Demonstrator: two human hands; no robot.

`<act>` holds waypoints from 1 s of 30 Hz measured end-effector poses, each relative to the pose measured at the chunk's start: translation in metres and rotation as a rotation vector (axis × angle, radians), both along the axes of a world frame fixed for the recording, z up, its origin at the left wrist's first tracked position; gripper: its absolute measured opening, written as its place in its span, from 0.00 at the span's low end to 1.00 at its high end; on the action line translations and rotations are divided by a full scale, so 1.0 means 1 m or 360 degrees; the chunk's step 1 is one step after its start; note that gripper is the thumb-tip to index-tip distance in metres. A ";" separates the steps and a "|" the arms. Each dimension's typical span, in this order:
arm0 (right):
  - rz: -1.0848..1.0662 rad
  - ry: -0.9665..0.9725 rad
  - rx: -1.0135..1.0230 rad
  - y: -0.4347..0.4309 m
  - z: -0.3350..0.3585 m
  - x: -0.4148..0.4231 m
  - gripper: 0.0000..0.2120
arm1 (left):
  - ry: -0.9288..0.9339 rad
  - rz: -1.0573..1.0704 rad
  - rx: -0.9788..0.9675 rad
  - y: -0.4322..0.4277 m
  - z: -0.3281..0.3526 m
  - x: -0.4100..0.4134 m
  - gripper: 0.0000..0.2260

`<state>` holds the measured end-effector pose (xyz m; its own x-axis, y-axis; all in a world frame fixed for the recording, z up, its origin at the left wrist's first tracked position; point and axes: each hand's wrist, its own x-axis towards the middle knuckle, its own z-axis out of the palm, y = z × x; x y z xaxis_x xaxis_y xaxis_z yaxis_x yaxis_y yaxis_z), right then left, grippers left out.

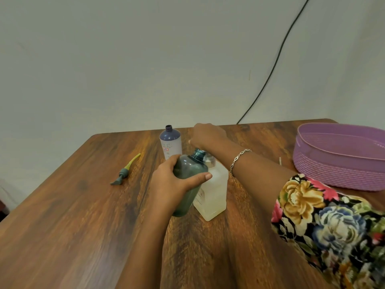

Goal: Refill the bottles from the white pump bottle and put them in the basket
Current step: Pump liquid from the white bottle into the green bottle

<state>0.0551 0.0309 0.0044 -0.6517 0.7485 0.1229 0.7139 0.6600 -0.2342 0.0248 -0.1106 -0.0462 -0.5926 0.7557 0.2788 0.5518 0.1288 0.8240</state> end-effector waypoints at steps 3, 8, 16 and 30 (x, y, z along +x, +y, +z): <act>0.0015 0.0058 0.0099 0.003 0.001 -0.001 0.11 | -0.0013 0.0005 -0.0013 0.001 -0.001 0.000 0.36; 0.0303 -0.0158 -0.0081 0.008 0.019 -0.004 0.16 | -0.0002 -0.0003 0.0013 0.001 0.002 0.000 0.36; 0.0143 0.0104 0.0056 0.015 -0.002 -0.005 0.16 | 0.0020 -0.0013 0.0007 0.002 0.002 0.000 0.42; 0.0234 0.0012 -0.0373 0.015 0.018 -0.001 0.25 | 0.0062 -0.0023 -0.0019 0.001 0.007 -0.001 0.40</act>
<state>0.0542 0.0459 0.0226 -0.7553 0.6543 -0.0373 0.6120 0.6837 -0.3975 0.0239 -0.1095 -0.0390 -0.5706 0.7674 0.2924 0.5855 0.1305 0.8001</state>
